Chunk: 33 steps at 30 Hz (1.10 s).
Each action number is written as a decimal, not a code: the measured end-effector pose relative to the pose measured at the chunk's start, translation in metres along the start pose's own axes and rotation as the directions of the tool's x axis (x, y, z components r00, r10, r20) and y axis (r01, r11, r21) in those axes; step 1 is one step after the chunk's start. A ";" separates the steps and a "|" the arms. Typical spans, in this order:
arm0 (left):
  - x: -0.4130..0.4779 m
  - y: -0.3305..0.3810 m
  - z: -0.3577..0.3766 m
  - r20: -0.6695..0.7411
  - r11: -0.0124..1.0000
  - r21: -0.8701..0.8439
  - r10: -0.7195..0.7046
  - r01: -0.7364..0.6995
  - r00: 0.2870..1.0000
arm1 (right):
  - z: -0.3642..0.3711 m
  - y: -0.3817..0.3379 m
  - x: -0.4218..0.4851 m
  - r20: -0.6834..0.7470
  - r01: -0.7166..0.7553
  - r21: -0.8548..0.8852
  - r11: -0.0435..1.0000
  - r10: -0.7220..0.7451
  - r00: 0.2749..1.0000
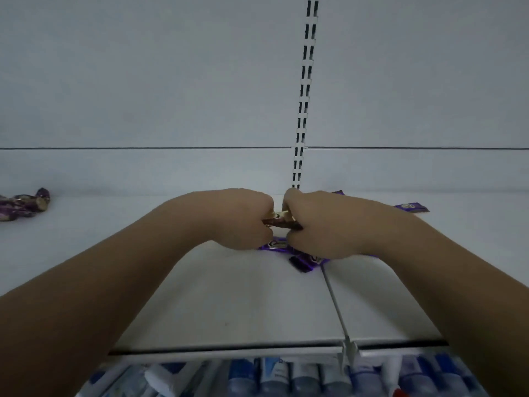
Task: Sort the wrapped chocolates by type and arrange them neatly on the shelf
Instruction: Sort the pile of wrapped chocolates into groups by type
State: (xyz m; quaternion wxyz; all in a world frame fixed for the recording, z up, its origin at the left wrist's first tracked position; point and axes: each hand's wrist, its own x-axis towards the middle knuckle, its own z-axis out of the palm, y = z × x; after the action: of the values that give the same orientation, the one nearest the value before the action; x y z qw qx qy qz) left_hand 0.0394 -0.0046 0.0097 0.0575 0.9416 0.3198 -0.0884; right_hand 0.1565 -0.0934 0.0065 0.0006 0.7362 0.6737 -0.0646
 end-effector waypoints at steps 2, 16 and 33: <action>-0.013 -0.009 0.002 -0.025 0.999 0.005 -0.036 0.036 0.999 | 0.000 -0.012 0.002 0.003 0.047 -0.008 0.999 -0.047 0.999; -0.074 -0.131 0.020 -0.115 0.970 -0.021 -0.244 0.243 0.963 | 0.000 -0.094 0.058 0.054 0.181 -0.005 0.984 -0.180 0.982; -0.020 -0.240 0.034 -0.282 0.817 -0.571 -0.105 -0.079 0.954 | 0.042 -0.166 0.180 -0.176 -0.063 0.440 0.896 0.155 0.972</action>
State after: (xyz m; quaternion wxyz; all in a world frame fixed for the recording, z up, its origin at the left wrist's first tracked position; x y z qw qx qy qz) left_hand -0.1279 0.1668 -0.0317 0.2893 0.8800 0.3428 0.1562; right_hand 0.0026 0.0969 -0.0385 -0.2282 0.7575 0.5965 -0.1351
